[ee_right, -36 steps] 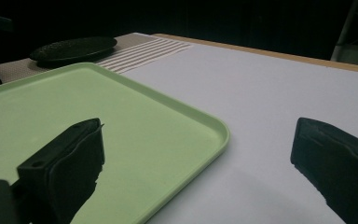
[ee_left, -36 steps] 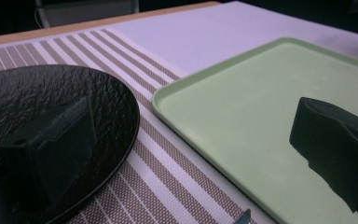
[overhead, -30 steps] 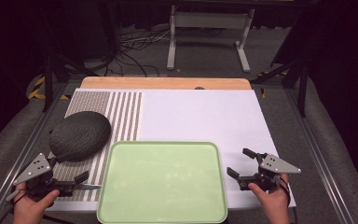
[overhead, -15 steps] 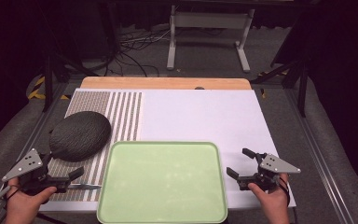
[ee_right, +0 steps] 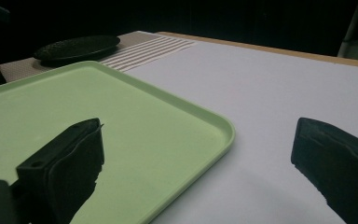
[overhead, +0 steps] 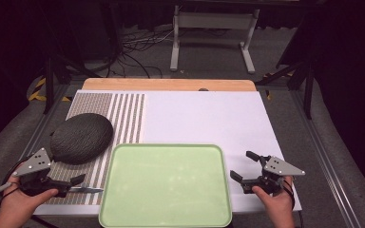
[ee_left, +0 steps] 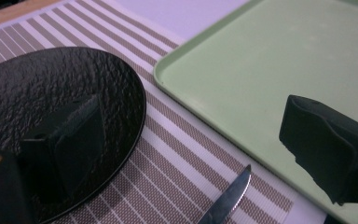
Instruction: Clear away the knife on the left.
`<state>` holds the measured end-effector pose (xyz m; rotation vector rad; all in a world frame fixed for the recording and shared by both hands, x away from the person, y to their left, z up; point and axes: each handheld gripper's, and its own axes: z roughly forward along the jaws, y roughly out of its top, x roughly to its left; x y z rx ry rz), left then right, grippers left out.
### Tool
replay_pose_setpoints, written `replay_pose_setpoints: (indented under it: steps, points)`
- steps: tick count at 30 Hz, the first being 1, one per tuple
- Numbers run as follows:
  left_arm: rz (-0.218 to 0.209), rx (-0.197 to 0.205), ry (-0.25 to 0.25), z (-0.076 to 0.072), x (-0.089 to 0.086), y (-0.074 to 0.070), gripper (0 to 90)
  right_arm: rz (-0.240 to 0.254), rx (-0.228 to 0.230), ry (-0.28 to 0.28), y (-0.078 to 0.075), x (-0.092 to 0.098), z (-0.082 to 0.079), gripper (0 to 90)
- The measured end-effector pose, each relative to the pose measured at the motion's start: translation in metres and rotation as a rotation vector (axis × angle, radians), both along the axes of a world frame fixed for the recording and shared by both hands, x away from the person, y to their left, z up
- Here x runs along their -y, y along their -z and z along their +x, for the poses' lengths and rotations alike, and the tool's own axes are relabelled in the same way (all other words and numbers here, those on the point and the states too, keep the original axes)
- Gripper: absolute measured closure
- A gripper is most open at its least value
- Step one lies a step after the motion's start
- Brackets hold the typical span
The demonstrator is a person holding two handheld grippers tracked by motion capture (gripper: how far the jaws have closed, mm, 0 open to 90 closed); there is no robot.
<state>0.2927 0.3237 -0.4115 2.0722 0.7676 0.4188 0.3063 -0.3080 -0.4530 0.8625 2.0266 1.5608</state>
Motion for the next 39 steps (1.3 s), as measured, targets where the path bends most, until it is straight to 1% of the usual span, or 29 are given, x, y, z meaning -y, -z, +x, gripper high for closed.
replay_pose_setpoints:
  steps: [2, 3, 5, 6, 7, 8, 10, 11, 12, 13, 15, 16, 17, 18, 20, 21, 22, 24, 25, 27, 28, 29, 30, 31, 32, 33, 35, 39]
  points:
    - [0.027, -0.004, 0.005, 0.0, 0.001, -0.001, 8.6, 0.001, 0.001, 0.0, 0.0, 0.0, 0.0, 3.3]
    - [0.027, -0.004, 0.005, 0.0, 0.001, -0.001, 8.7, 0.001, 0.001, 0.0, 0.0, 0.0, 0.0, 3.3]
    - [0.09, -0.031, 0.022, 0.0, 0.002, -0.005, 8.9, 0.001, -0.001, -0.003, 0.0, 0.0, 0.0, 3.3]
    - [0.11, -0.035, 0.026, 0.001, 0.003, -0.005, 8.7, 0.002, -0.002, -0.004, 0.0, 0.0, 0.0, 3.3]
    - [0.11, -0.035, 0.026, 0.001, 0.003, -0.005, 8.6, 0.002, -0.002, -0.004, 0.0, 0.0, 0.0, 3.3]
    - [0.135, -0.039, 0.028, 0.001, 0.003, -0.006, 8.6, 0.001, -0.004, -0.003, 0.0, 0.0, 0.0, 3.3]
    - [0.165, -0.057, 0.036, 0.002, 0.003, -0.007, 8.4, 0.0, -0.002, -0.005, 0.0, 0.0, 0.0, 3.3]
    - [0.188, -0.065, 0.045, 0.002, 0.004, -0.008, 8.5, -0.001, -0.001, -0.003, 0.0, 0.0, 0.0, 3.3]
    - [0.201, -0.07, 0.051, 0.002, 0.004, -0.008, 9.3, 0.001, 0.0, -0.003, 0.0, 0.0, 0.0, 3.3]
    - [0.201, -0.07, 0.051, 0.002, 0.004, -0.008, 10.1, 0.002, 0.0, -0.003, 0.0, 0.0, 0.0, 3.2]
    - [0.236, -0.077, 0.057, 0.003, 0.005, -0.009, 10.7, 0.002, -0.001, -0.002, 0.0, 0.0, 0.0, 3.2]
    - [0.266, -0.085, 0.066, 0.003, 0.006, -0.009, 11.0, 0.001, -0.002, -0.002, 0.0, 0.0, 0.0, 3.2]
    - [0.284, -0.092, 0.075, 0.004, 0.007, -0.009, 11.8, 0.001, -0.004, -0.001, 0.0, 0.0, 0.0, 3.3]
    - [0.284, -0.092, 0.075, 0.004, 0.007, -0.009, 12.2, 0.001, -0.004, -0.001, 0.0, 0.0, 0.0, 3.3]
    - [0.345, -0.112, 0.104, 0.004, 0.011, -0.011, 13.0, 0.001, -0.004, -0.001, 0.0, 0.0, 0.0, 3.2]
    - [0.345, -0.112, 0.104, 0.004, 0.011, -0.011, 14.4, 0.004, -0.005, 0.0, 0.001, 0.0, 0.0, 3.1]
    - [0.384, -0.122, 0.116, 0.004, 0.014, -0.011, 14.5, 0.006, -0.006, 0.001, 0.001, 0.0, 0.001, 3.0]
    - [0.416, -0.138, 0.127, 0.005, 0.016, -0.012, 14.5, 0.008, -0.006, 0.001, 0.001, 0.0, 0.001, 3.0]
    - [0.416, -0.138, 0.127, 0.005, 0.016, -0.012, 14.3, 0.008, -0.006, 0.001, 0.001, 0.0, 0.001, 3.0]
    - [0.449, -0.156, 0.139, 0.006, 0.018, -0.012, 13.9, 0.007, -0.007, 0.0, 0.001, 0.0, 0.001, 3.0]
    - [0.472, -0.172, 0.147, 0.006, 0.019, -0.012, 13.7, 0.008, -0.007, -0.001, 0.001, 0.0, 0.001, 3.0]
    - [0.472, -0.172, 0.147, 0.006, 0.019, -0.012, 13.6, 0.008, -0.007, -0.001, 0.001, 0.0, 0.001, 3.0]
    - [0.482, -0.18, 0.15, 0.007, 0.02, -0.012, 13.6, 0.009, -0.007, -0.001, 0.001, 0.0, 0.001, 3.0]
    - [0.504, -0.196, 0.157, 0.007, 0.02, -0.011, 13.5, 0.013, -0.009, -0.001, 0.001, 0.0, 0.001, 2.9]
    - [0.504, -0.196, 0.157, 0.007, 0.02, -0.011, 13.5, 0.013, -0.009, -0.001, 0.001, 0.0, 0.001, 2.9]
    - [0.513, -0.205, 0.162, 0.007, 0.021, -0.011, 13.5, 0.014, -0.011, -0.001, 0.001, 0.001, 0.001, 2.8]
    - [0.535, -0.235, 0.179, 0.008, 0.022, -0.011, 14.2, 0.014, -0.013, 0.0, 0.002, 0.001, 0.001, 2.8]
    - [0.573, -0.294, 0.195, 0.009, 0.024, -0.009, 14.2, 0.012, -0.015, -0.002, 0.002, 0.0, 0.001, 2.8]
